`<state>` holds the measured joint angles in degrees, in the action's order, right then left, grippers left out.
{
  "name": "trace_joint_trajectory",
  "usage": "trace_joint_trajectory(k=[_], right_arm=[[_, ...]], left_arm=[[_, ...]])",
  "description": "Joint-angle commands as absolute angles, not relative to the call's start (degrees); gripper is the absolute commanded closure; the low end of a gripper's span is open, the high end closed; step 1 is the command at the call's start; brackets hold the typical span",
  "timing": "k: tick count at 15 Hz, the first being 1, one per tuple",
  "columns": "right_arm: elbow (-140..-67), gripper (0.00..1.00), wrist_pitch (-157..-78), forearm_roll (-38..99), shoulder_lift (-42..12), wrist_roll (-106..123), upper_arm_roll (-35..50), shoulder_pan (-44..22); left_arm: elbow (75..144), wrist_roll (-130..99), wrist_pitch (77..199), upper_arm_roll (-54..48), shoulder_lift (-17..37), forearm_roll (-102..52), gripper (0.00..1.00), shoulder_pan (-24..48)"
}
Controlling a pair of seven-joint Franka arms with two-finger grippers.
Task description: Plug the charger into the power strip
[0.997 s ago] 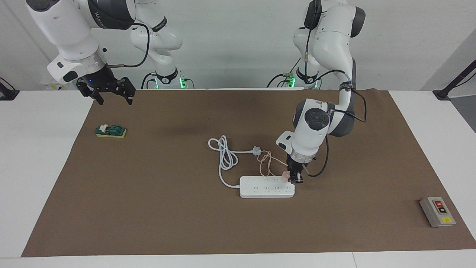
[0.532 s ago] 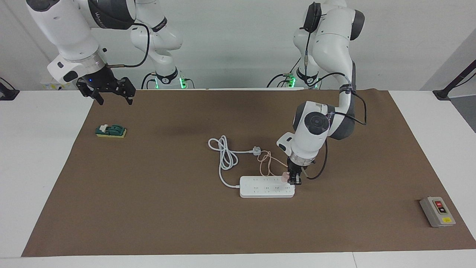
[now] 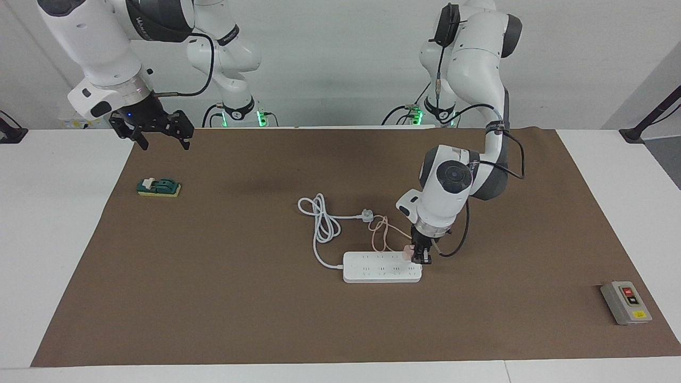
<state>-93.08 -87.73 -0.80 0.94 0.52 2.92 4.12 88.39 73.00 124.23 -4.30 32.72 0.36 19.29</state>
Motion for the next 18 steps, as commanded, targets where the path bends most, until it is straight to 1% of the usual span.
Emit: trace_joint_trajectory(k=[1, 5, 7, 12, 14, 17, 18], right_arm=[[-92.64, 0.00, -87.01, -1.67, 0.97, 1.14, 3.52, 4.83], [-92.72, 0.00, -87.01, -1.67, 1.05, 1.05, 3.52, 4.83], [-92.64, 0.00, -87.01, -1.67, 1.05, 1.05, 3.52, 4.83], [-92.64, 0.00, -87.01, -1.67, 1.05, 1.05, 3.52, 4.83], [-92.64, 0.00, -87.10, -1.67, 0.97, 1.05, 3.52, 4.83], [-92.64, 0.00, -87.28, -1.67, 0.97, 1.14, 3.52, 4.83], [-92.64, 0.00, -87.28, -1.67, 0.97, 1.14, 3.52, 4.83]], left_arm=[[87.36, 73.83, 124.81, -4.31, 32.79, -1.75, 0.00, 18.55], [87.98, 73.57, 122.35, -4.31, 29.01, -1.93, 0.00, 18.54], [88.07, 72.87, 121.47, -4.13, 26.21, -5.95, 0.00, 18.37], [87.54, 58.82, 106.82, -2.82, 14.96, -7.73, 0.00, 17.93], [87.45, 54.69, 100.32, 0.77, 10.57, -7.73, 0.00, 18.02], [87.36, 47.58, 92.84, 5.79, 5.99, -7.56, 0.00, 18.02], [87.36, 46.51, 91.07, 6.58, 5.37, -7.38, 0.00, 17.93]])
